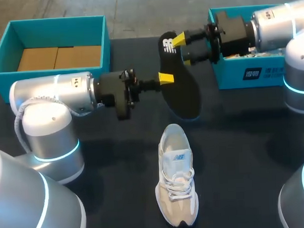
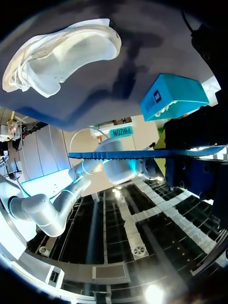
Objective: Take the shoe out of the shoebox, open the shoe tongue, remove and reinsert the insole, then place the shoe into the shoebox
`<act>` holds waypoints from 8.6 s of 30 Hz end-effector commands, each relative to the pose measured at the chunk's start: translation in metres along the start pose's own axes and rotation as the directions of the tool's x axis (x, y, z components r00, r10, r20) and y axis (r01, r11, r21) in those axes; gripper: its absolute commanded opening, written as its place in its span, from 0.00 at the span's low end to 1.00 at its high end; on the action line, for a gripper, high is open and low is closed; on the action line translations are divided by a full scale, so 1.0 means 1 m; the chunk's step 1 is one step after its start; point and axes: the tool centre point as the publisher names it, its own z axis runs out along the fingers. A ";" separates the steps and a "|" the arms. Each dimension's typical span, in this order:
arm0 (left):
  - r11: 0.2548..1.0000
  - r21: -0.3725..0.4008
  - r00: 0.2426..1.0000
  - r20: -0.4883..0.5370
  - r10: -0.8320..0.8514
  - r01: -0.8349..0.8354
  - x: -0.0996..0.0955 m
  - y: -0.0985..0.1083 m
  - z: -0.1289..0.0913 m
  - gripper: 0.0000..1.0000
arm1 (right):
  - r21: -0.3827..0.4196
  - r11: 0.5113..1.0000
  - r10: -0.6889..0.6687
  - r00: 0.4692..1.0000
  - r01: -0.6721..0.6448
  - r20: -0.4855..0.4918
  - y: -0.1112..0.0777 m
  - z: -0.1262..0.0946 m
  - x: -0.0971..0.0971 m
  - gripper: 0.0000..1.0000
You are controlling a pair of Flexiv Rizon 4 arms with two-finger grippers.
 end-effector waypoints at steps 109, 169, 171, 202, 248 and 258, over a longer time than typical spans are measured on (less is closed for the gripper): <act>-0.999 0.017 -0.995 -0.089 0.048 -0.050 0.005 0.004 -0.091 0.00 | -0.016 0.999 -0.045 0.997 0.044 -0.066 -0.055 -0.007 -0.008 1.00; -0.979 0.024 -0.976 -0.091 0.198 -0.200 0.020 0.019 -0.066 0.00 | 0.118 0.986 -0.096 0.174 -0.120 0.980 -0.055 0.002 0.095 1.00; -0.979 0.024 -0.976 -0.091 0.198 -0.200 0.020 0.019 -0.066 0.00 | 0.110 0.988 -0.096 0.127 -0.111 0.987 -0.057 0.009 0.100 1.00; -0.979 0.024 -0.976 -0.091 0.198 -0.200 0.020 0.019 -0.066 0.00 | 0.035 0.999 -0.010 0.595 -0.032 0.804 -0.066 0.001 0.095 1.00; -0.979 0.024 -0.976 -0.091 0.198 -0.200 0.020 0.019 -0.066 0.00 | 0.080 0.988 0.130 0.992 -0.129 -0.002 -0.065 -0.014 0.043 1.00; -0.979 0.024 -0.976 -0.091 0.198 -0.200 0.020 0.019 -0.066 0.00 | 0.075 0.989 0.134 0.987 -0.128 -0.086 -0.064 -0.011 0.028 1.00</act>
